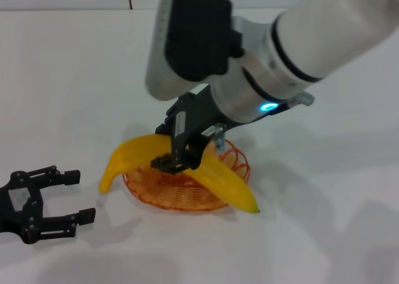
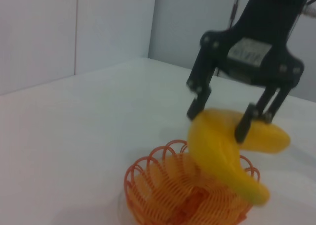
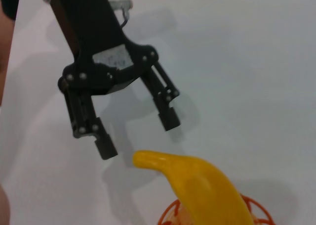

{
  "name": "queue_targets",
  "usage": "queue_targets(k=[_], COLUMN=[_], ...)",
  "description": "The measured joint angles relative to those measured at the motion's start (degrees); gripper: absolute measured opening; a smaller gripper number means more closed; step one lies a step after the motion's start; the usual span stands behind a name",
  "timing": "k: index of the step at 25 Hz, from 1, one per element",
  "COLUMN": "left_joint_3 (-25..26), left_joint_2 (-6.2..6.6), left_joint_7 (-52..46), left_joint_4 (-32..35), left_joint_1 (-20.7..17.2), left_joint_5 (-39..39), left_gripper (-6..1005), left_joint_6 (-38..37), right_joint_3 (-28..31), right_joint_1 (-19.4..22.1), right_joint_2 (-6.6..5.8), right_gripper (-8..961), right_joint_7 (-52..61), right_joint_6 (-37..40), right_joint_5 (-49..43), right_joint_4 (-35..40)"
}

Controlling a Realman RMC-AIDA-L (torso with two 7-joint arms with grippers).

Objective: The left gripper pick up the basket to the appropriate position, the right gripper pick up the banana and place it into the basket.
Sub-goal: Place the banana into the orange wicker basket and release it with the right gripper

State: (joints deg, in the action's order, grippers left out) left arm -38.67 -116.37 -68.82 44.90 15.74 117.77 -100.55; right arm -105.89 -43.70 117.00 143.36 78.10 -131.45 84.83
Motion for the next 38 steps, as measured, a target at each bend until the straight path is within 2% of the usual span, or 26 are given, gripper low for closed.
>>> queue_targets(k=[5,10,21,27,38], left_joint_3=[0.0,0.0,-0.1,-0.1,-0.1], left_joint_2=[0.00,0.00,-0.06,-0.08,-0.09], left_joint_7=[0.0,-0.1,-0.6,-1.1,-1.4], left_joint_4=[-0.2,-0.3,-0.3,-0.3,-0.3], left_joint_1=[0.7,0.8,1.3,1.8,2.2], left_joint_5=[0.0,0.1,1.6,2.1,2.1], left_gripper=[842,842,841,841,842], left_joint_6=[0.0,0.0,0.0,0.0,0.0], right_joint_3=[-1.0,-1.0,-0.3,0.0,1.0], right_joint_1=[-3.7,-3.2,-3.0,-5.0,-6.2], right_joint_2=[-0.12,-0.06,-0.28,-0.19,-0.12], right_gripper=[532,535,542,545,552], right_joint_7=[-1.1,-5.6,-6.4,-6.1,-4.4], right_joint_6=[0.0,0.1,-1.2,-4.7,-5.3], right_joint_5=[3.3,4.1,4.9,4.8,5.0], right_joint_4=[-6.5,-7.0,-7.7,-13.4,-15.5])
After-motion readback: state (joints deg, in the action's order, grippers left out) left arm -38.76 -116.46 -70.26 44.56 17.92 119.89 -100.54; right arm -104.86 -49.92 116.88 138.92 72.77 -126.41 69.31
